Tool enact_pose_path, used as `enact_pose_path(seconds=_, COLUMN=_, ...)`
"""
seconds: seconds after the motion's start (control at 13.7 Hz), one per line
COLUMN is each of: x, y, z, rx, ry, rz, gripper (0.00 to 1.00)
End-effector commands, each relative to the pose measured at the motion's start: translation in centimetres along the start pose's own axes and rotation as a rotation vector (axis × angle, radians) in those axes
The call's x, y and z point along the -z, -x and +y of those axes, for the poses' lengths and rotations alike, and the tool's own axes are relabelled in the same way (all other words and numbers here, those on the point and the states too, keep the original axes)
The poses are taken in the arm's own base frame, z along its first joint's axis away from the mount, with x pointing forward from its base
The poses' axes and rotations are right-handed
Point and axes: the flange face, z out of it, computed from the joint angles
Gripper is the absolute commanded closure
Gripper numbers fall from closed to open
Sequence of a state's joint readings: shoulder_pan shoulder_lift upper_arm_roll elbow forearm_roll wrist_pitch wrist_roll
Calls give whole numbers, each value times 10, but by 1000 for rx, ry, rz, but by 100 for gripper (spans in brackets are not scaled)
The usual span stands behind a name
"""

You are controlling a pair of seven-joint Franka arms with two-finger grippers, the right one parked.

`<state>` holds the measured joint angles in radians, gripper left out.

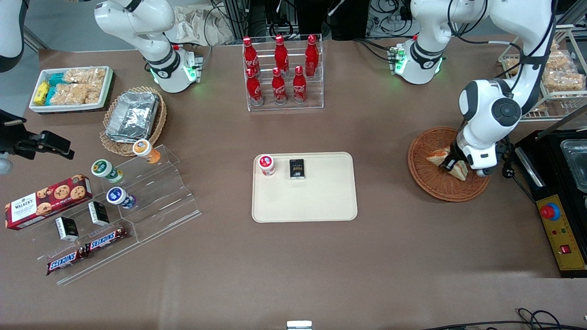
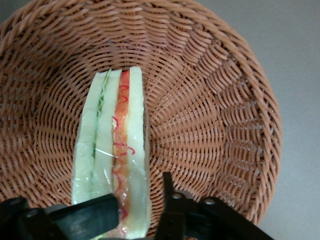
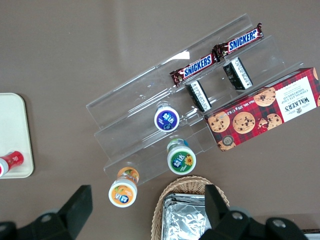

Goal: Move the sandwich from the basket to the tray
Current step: 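Lift the held sandwich up out of the basket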

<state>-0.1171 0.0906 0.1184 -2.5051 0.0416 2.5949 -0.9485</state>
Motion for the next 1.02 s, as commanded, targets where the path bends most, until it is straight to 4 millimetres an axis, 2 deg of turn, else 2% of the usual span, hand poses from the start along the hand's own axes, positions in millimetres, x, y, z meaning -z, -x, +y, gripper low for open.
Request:
enact_pose_path(seconds=0.0, x=15, y=4, z=4, rx=16, ry=25, rz=28, gripper=100)
enact_pose_path(seconds=0.15, x=41, y=2, z=11, rx=-23, ry=2, rz=15, gripper=100)
enact_pose_path(seconds=0.37, x=93, y=-1, z=34, rx=-114, ry=-15, rz=8, gripper=100)
enact_pose_path(seconds=0.59, x=167, y=0, z=78, rx=-170, ry=-78, rz=-22, gripper=100)
enact_pose_path(seconds=0.66, x=190, y=8, z=95, rx=-198, ry=-84, rz=-22, gripper=100)
enact_pose_path(seconds=0.8, x=224, y=40, z=124, rx=-278, ry=-56, rz=1, gripper=100)
enact_pose_path(seconds=0.95, x=242, y=77, z=154, rx=-408, ry=-32, rz=9, gripper=100)
